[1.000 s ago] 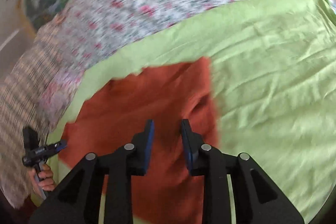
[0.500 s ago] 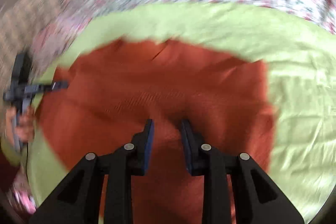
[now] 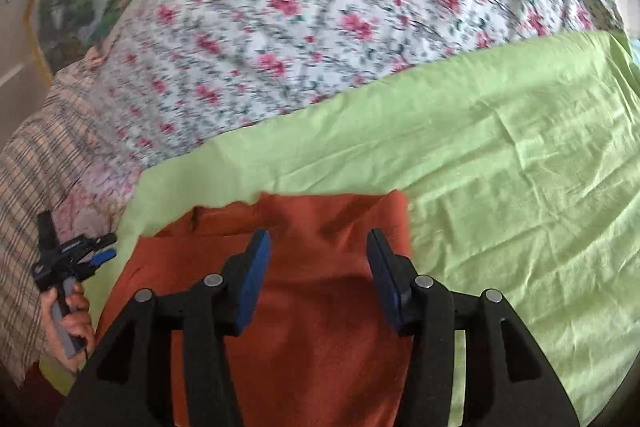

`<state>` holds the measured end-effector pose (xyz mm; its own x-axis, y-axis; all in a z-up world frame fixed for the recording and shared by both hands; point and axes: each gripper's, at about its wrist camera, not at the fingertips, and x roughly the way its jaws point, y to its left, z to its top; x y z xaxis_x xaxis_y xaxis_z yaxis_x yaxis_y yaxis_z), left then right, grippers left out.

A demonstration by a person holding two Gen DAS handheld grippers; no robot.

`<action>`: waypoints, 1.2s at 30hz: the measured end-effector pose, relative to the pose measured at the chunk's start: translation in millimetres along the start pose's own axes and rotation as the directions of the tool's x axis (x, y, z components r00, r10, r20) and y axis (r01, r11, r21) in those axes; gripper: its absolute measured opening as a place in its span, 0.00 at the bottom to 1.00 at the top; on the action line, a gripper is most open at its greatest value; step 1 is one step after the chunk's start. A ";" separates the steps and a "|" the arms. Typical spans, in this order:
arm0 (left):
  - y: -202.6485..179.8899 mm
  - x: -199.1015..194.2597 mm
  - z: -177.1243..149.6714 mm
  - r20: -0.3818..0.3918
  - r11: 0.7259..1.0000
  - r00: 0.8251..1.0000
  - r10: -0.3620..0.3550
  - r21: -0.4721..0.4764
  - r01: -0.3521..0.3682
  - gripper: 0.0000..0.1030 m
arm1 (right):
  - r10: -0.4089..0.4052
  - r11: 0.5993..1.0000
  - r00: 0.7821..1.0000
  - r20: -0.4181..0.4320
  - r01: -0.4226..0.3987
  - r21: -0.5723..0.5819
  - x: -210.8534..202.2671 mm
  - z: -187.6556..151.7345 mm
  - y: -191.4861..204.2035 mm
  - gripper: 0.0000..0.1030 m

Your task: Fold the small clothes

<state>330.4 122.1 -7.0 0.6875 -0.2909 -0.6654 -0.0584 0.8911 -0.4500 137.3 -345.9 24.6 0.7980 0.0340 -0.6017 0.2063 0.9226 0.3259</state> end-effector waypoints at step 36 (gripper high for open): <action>42.8 -48.8 -147.5 -0.039 0.981 0.998 -0.038 -0.192 0.030 0.75 | 0.149 0.987 0.985 -0.091 -0.142 0.080 -46.2 -126.5 44.5 0.73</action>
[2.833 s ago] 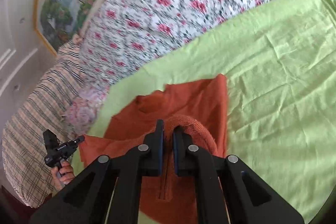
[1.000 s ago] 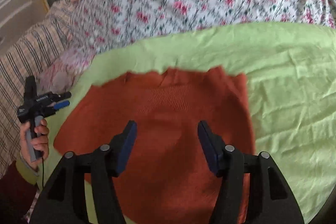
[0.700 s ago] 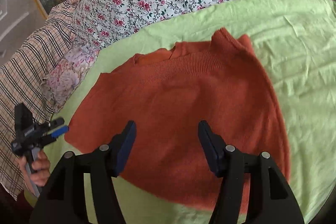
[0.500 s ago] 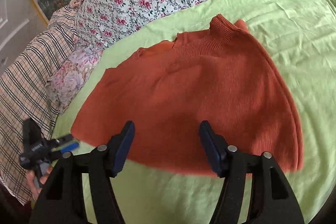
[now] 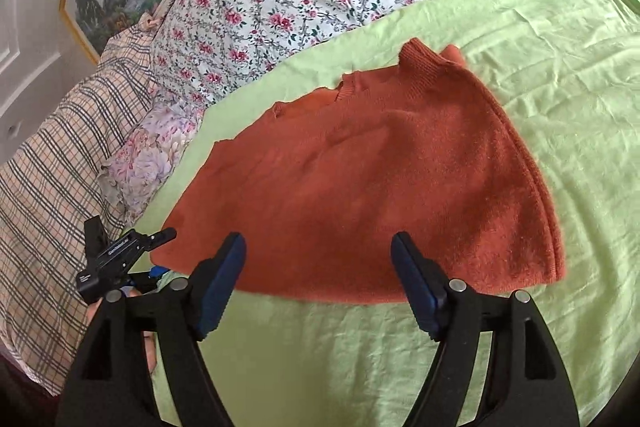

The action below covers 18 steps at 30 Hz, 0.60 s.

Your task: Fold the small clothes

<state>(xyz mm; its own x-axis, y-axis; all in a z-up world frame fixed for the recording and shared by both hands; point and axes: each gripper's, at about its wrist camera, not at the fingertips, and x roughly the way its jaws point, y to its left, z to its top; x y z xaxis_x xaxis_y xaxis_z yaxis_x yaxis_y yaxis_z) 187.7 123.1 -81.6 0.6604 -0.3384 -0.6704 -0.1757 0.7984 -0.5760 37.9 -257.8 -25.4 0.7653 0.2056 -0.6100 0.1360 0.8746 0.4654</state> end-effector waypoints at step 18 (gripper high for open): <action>-165.4 -11.8 -29.9 0.045 0.875 0.992 -0.118 0.477 0.083 0.06 | 0.013 1.000 0.997 -0.073 -0.013 -0.002 1.0 46.0 -15.7 0.74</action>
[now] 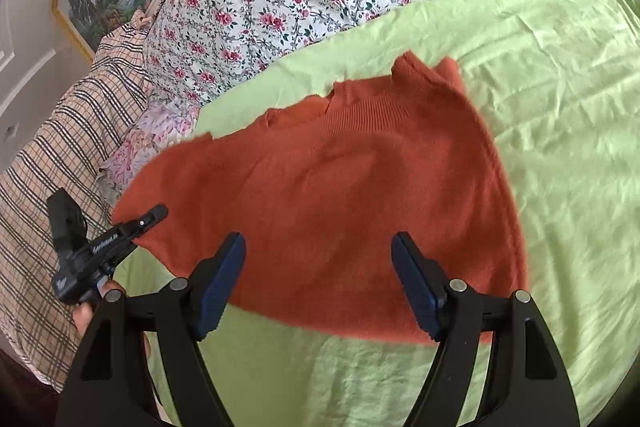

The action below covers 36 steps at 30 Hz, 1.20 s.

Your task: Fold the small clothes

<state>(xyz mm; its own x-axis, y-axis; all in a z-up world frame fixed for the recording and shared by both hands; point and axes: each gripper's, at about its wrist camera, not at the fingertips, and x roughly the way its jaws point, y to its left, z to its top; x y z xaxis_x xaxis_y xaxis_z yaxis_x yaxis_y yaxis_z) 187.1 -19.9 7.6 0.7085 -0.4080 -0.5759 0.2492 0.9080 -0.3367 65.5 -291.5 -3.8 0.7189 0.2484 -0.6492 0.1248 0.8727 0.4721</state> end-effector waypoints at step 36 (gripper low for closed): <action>-179.8 57.5 -55.0 -0.131 0.923 0.980 -0.150 0.338 0.187 0.06 | 0.106 0.991 0.984 -0.142 -0.117 -0.067 63.2 115.2 -13.1 0.14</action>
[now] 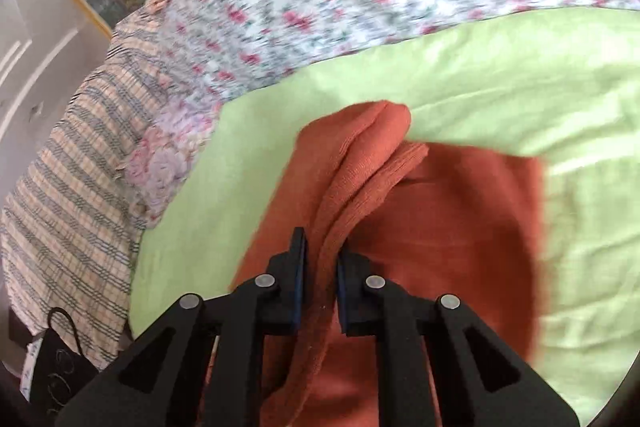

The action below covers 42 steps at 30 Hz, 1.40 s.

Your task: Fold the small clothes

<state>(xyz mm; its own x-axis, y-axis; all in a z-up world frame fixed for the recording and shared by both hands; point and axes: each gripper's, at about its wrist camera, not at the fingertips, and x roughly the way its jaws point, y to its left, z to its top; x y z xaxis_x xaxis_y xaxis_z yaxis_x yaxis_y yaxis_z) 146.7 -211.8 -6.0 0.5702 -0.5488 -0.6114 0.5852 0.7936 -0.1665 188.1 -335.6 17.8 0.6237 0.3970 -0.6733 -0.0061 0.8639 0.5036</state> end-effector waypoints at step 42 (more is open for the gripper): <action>160.8 66.3 -7.1 -0.242 0.903 0.962 -0.127 -0.430 0.011 0.80 | -0.078 0.977 0.996 -0.036 0.083 0.198 -25.9 -60.9 -94.5 0.74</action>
<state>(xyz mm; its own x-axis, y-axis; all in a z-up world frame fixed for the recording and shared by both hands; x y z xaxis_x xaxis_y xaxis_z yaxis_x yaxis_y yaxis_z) 274.5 -118.8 -78.8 0.3348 -0.5650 -0.7541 0.2869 0.8234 -0.4896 124.9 -408.7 -45.3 0.5940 0.3392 -0.7294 0.2006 0.8156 0.5427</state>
